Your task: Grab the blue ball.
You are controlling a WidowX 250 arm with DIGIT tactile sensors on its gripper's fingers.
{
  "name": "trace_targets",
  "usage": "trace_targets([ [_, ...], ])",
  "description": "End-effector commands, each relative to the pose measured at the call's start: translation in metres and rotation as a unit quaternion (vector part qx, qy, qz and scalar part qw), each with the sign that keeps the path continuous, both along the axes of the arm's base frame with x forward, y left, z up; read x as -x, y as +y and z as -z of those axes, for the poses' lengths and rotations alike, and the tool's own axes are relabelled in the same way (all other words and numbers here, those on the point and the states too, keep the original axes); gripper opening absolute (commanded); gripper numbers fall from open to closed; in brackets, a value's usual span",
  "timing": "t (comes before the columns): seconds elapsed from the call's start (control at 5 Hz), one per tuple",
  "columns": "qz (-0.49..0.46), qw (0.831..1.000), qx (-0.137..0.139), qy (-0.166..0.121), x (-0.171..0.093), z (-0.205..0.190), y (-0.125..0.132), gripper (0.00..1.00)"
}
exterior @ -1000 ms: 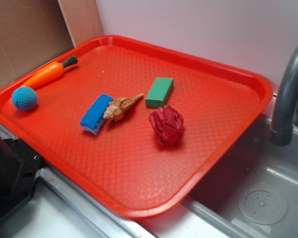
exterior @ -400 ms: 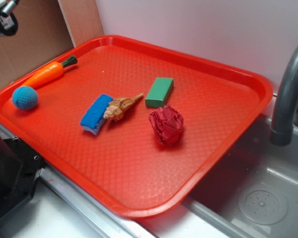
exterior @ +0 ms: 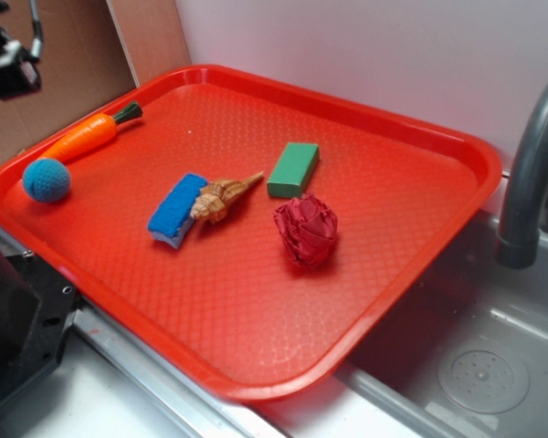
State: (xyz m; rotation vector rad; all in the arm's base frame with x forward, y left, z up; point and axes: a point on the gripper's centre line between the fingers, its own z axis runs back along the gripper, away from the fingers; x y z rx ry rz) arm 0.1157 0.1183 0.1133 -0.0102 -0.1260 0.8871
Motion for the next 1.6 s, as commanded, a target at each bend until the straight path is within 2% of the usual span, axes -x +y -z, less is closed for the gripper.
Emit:
trace_targets([
  [0.0, -0.002, 1.000, 0.003, 0.025, 0.002, 0.053, 0.022, 1.00],
  [0.2, 0.012, 0.999, 0.019, 0.035, -0.006, 0.080, 0.010, 1.00],
  [0.4, 0.063, 0.998, 0.009, 0.017, -0.021, 0.079, -0.008, 0.78],
  [0.6, 0.124, 0.992, 0.015, -0.014, -0.025, 0.069, -0.019, 0.00],
  [0.8, 0.144, 0.989, 0.014, -0.012, -0.044, 0.052, -0.032, 0.00],
  [1.0, 0.222, 0.974, 0.053, -0.003, -0.047, 0.029, -0.041, 0.00],
  [1.2, 0.312, 0.949, 0.048, -0.015, -0.046, -0.021, -0.055, 0.00],
  [1.4, 0.320, 0.947, 0.040, -0.006, -0.033, -0.071, -0.064, 0.00],
])
